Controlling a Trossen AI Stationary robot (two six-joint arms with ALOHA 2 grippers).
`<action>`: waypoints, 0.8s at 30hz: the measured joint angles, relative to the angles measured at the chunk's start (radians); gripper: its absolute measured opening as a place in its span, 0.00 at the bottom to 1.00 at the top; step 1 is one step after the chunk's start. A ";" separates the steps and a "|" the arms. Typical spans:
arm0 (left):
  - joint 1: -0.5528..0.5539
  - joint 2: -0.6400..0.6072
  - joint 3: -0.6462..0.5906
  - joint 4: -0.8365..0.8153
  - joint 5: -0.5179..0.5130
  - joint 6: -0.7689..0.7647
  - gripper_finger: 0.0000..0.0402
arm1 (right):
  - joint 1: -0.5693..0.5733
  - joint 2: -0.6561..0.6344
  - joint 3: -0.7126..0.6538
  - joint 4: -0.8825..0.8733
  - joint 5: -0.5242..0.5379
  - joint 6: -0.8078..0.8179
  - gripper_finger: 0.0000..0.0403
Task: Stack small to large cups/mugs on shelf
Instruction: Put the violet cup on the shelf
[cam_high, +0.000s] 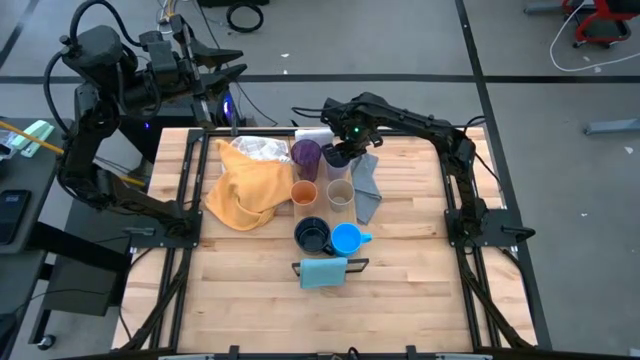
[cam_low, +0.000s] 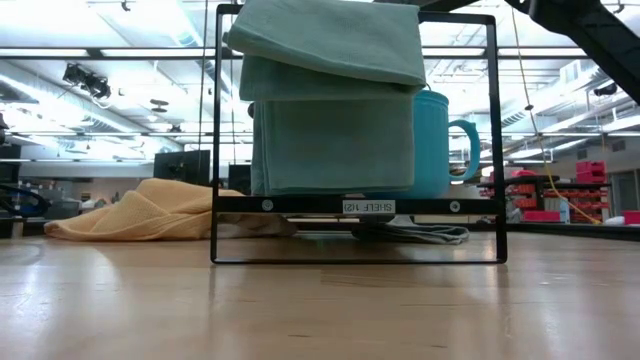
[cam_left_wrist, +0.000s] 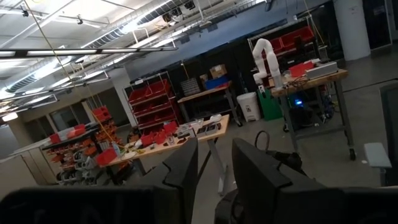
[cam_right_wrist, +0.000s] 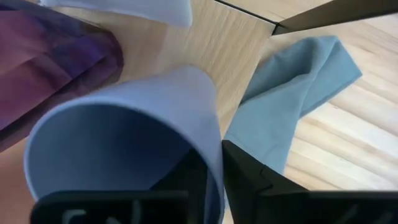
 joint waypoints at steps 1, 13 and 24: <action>0.000 0.000 0.000 0.000 0.000 0.000 0.27 | 0.000 0.000 0.000 0.000 0.000 -0.001 0.14; 0.000 0.000 0.000 0.000 0.000 0.002 0.27 | 0.000 0.000 0.000 0.031 -0.035 -0.018 0.22; 0.000 0.000 0.000 -0.004 0.000 0.002 0.27 | -0.003 0.000 0.052 0.019 -0.030 -0.019 0.26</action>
